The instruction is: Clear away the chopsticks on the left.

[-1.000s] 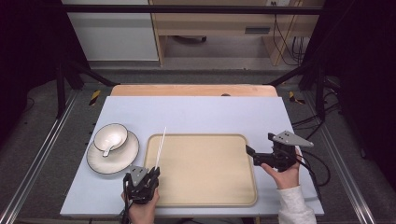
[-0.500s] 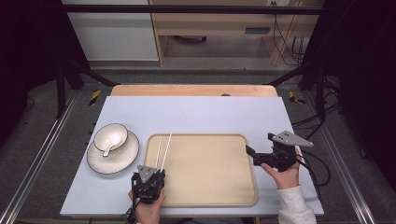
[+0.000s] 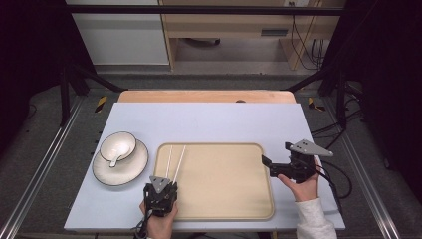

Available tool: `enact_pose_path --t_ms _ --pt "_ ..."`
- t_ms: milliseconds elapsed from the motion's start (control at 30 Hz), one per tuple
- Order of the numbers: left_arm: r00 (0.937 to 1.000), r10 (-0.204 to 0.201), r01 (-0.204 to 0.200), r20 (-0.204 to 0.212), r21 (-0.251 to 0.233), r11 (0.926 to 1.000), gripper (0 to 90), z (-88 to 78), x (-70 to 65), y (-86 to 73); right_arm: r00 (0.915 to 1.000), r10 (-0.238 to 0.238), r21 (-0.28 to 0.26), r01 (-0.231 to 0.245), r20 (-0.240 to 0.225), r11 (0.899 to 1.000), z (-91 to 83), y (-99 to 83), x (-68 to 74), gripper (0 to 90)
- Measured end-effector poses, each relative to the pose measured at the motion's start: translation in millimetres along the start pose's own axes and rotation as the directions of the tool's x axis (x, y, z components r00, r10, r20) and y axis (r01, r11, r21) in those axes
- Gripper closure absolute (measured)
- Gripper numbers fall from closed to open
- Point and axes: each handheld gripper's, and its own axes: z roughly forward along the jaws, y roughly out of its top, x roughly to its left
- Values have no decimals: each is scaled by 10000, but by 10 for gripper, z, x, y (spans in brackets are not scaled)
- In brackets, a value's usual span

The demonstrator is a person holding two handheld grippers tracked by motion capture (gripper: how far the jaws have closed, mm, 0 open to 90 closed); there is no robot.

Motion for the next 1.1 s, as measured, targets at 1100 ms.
enact_pose_path --t_ms 1100 --pt "9968 547 -513 589 -583 9970 744 -124 50 170 10000 9 -99 -9 -7 10000 -24 9 -14 30"
